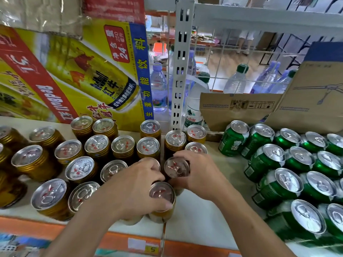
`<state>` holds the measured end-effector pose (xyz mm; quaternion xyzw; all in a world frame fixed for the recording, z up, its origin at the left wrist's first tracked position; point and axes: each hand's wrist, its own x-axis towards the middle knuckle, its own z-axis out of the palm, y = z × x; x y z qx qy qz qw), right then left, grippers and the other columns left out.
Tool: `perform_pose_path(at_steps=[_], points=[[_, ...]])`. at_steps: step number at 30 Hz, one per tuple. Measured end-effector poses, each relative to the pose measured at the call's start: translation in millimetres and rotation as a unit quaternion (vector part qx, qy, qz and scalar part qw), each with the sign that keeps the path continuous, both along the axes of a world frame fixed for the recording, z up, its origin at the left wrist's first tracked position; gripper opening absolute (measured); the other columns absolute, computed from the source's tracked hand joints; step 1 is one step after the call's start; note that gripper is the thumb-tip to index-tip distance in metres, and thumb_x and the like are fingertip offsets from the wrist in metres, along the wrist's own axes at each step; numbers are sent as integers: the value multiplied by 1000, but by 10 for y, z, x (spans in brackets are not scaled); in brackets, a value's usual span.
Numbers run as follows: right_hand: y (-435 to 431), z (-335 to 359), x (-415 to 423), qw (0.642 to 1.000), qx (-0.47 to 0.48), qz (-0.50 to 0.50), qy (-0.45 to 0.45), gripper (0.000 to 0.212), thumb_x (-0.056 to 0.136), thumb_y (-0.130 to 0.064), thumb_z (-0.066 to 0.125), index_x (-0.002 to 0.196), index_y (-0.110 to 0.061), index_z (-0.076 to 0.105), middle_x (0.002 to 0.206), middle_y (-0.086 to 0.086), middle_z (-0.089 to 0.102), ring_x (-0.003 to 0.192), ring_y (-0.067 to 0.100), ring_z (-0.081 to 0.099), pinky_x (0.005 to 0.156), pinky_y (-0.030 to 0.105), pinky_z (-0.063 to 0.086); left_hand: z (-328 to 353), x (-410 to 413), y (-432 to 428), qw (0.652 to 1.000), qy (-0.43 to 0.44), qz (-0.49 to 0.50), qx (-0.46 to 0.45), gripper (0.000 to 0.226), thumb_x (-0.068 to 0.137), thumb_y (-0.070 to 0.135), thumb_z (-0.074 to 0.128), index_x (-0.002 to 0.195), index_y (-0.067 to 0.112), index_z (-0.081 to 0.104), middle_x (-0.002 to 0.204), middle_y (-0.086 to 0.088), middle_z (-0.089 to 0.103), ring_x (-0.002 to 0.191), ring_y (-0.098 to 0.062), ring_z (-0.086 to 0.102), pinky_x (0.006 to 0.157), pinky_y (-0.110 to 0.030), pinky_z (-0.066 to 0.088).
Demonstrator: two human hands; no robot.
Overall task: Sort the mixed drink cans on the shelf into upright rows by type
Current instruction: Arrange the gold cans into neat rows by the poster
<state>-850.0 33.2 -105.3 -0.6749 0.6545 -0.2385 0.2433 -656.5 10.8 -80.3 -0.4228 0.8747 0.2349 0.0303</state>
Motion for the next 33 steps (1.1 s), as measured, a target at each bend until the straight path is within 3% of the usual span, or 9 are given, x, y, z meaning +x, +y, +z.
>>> perform_pose_path(at_steps=[3,6,8,12,14,17,20,26,33], points=[[82,15,-57,998,-4,-50,-44,44,61,-39,88,100,-33,68,84,-15,65,73,-4,56,60,10,41,-27,39,38,1000,-21,-19,11,74,55,76,67,114,33,60,113,23,26,107,2,33,94,-29,42],[107,-13,-117,988,-76,-113,-75,16,75,-17,78,84,-28,69,67,-15,60,61,-4,54,58,14,40,-80,36,55,1000,-18,-20,-6,67,55,72,71,108,34,59,109,22,24,104,1,32,92,-30,43],[121,63,-148,986,-94,-120,-71,17,78,-9,71,81,-25,68,65,-15,58,60,-2,53,56,14,42,-105,22,55,1000,-15,-16,-14,68,52,76,65,106,34,59,107,22,24,102,1,32,90,-30,44],[182,173,-123,1000,-6,8,5,29,80,-21,69,108,-25,69,94,-15,62,69,-9,51,63,5,37,-145,23,33,1000,-3,-15,-21,76,45,80,52,104,33,60,107,20,27,101,1,32,91,-29,43],[226,187,-96,999,25,27,34,36,77,-29,72,113,-28,66,105,-12,61,85,-3,53,74,12,43,-154,41,33,1000,5,-11,-20,75,45,79,54,105,33,60,107,20,27,102,1,32,91,-29,43],[294,165,-32,996,33,-13,85,46,72,-45,77,111,-28,62,109,-11,54,99,13,53,83,30,48,-169,60,45,1000,18,0,-10,75,45,79,55,106,35,61,108,21,27,101,2,31,90,-30,43],[332,68,49,990,10,-85,116,55,70,-64,72,109,-27,60,114,-10,49,100,17,54,79,33,46,-201,81,52,999,32,10,0,76,45,79,54,108,38,60,109,23,27,104,2,29,93,-31,42],[342,106,9,995,23,-57,78,42,69,-47,75,105,-31,60,103,-11,53,89,11,51,68,25,41,-254,113,61,997,68,28,18,79,45,80,53,113,41,58,112,35,24,108,2,28,96,-31,38],[347,140,67,982,58,-106,142,47,73,-62,67,99,-25,54,91,-6,58,83,18,56,65,33,47,-344,133,119,991,126,47,-5,77,49,76,55,116,39,60,112,34,29,107,1,32,86,-17,30]])
